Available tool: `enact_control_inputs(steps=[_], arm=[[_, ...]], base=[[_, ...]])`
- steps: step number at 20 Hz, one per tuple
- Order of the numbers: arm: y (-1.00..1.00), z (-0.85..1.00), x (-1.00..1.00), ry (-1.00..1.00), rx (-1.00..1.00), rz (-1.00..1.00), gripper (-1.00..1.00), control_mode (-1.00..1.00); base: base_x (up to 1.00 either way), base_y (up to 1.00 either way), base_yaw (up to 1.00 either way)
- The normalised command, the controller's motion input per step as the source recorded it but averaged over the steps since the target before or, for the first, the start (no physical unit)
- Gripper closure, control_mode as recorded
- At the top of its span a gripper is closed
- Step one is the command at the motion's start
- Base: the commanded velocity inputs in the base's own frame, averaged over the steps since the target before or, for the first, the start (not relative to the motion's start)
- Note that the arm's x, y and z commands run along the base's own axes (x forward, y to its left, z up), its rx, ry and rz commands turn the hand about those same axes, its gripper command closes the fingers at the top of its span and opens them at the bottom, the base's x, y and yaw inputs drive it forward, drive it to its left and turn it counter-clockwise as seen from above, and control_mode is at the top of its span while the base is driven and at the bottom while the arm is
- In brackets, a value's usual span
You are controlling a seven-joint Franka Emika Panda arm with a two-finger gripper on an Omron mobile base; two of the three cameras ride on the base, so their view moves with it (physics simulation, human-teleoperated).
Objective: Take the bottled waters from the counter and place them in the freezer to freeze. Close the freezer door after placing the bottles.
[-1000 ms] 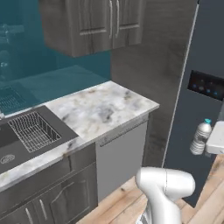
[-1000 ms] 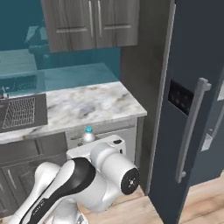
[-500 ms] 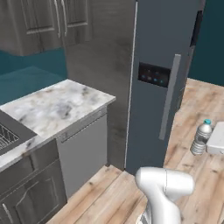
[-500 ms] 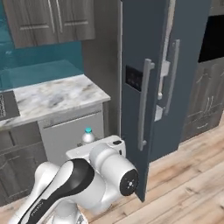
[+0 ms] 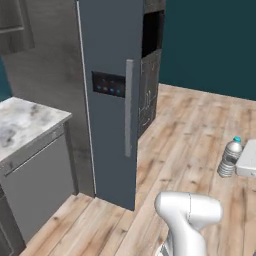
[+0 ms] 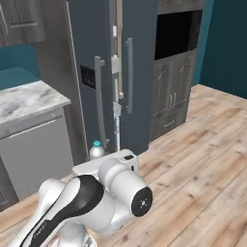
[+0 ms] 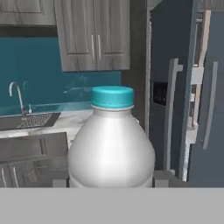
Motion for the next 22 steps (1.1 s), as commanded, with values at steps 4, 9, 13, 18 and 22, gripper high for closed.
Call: enact_control_inputs(steps=[4,9,13,18,22], arm=[[0.0,0.0,0.0,0.0,0.0,0.0,1.0,1.0],[0.0,0.0,0.0,0.0,0.0,0.0,1.0,1.0],[0.0,0.0,0.0,0.0,0.0,0.0,1.0,1.0],[0.0,0.0,0.0,0.0,0.0,0.0,1.0,1.0],[0.0,0.0,0.0,0.0,0.0,0.0,1.0,1.0]], base=[[0.01,-0.71,-0.36],[0.12,-0.63,-0.3],[0.34,-0.3,-0.11],[0.56,0.0,0.09],[0.71,-0.07,0.16]])
